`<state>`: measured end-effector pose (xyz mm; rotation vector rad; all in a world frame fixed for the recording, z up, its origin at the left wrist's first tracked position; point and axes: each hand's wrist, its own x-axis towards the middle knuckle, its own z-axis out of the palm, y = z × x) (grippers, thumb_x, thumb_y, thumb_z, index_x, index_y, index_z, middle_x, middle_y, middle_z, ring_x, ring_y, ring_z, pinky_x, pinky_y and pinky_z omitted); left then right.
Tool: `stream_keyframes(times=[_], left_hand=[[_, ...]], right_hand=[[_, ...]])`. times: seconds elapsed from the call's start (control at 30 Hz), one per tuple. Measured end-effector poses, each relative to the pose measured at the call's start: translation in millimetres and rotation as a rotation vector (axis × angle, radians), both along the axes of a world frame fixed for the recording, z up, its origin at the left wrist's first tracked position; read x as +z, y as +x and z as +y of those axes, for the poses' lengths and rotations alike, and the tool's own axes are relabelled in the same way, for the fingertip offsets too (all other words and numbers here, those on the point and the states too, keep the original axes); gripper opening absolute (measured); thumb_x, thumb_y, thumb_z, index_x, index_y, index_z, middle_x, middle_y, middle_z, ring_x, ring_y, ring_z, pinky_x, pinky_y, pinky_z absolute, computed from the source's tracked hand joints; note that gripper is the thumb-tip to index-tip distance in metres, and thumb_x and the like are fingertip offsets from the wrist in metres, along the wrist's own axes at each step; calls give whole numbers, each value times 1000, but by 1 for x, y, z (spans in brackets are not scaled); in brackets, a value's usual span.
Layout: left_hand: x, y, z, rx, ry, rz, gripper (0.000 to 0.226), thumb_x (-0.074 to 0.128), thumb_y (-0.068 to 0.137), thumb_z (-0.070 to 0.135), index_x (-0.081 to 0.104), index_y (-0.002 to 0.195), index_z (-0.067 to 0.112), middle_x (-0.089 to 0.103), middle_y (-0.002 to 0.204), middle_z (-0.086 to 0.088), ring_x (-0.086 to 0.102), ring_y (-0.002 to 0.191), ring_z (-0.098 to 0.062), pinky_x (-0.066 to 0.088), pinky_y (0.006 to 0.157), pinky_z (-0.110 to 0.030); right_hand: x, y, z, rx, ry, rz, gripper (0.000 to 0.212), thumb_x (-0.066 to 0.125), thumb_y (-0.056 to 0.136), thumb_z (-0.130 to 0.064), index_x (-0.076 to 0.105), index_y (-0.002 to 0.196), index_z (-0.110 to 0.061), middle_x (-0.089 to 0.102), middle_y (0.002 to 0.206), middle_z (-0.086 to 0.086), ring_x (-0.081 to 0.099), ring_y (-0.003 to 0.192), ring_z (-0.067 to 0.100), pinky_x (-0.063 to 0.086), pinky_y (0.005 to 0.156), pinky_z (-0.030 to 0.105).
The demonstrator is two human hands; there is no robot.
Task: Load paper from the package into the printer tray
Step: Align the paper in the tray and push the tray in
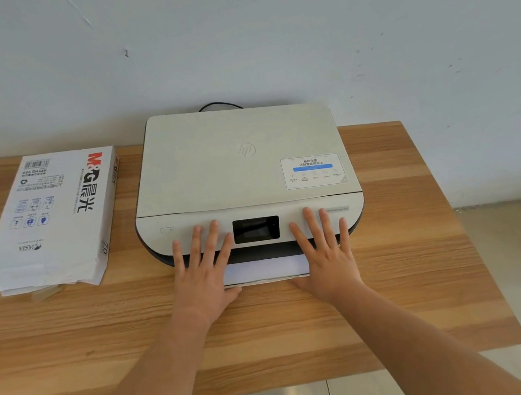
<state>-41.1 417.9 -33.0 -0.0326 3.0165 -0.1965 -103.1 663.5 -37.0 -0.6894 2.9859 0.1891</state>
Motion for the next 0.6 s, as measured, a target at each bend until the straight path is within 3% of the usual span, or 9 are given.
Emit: stream_keyframes(times=[0.13,0.3,0.6], left_hand=[[-7,-2,-4,-29,24,17,112,62,72,68,-6,151,25,-26,158,-9,-21,145,-36,-1,117,-60],[-14,-4,-6,-42,44,33,113,69,69,63,5,152,23,-16,160,-11,-13,146,-38,8,116,-61],[-24,-5,-7,-36,49,55,106,64,73,65,8,152,24,-20,160,-9,-14,146,-37,8,116,-62]], right_hand=[[-6,-5,1,25,-48,10,118,67,66,-70,3,154,-26,-11,163,13,-10,148,38,5,117,61],[-13,-7,3,38,-85,24,109,60,73,-69,2,155,-26,-13,162,12,-12,148,38,7,116,60],[-22,-8,3,40,-125,71,99,57,77,-69,15,155,-25,-7,163,12,-6,149,38,8,117,61]])
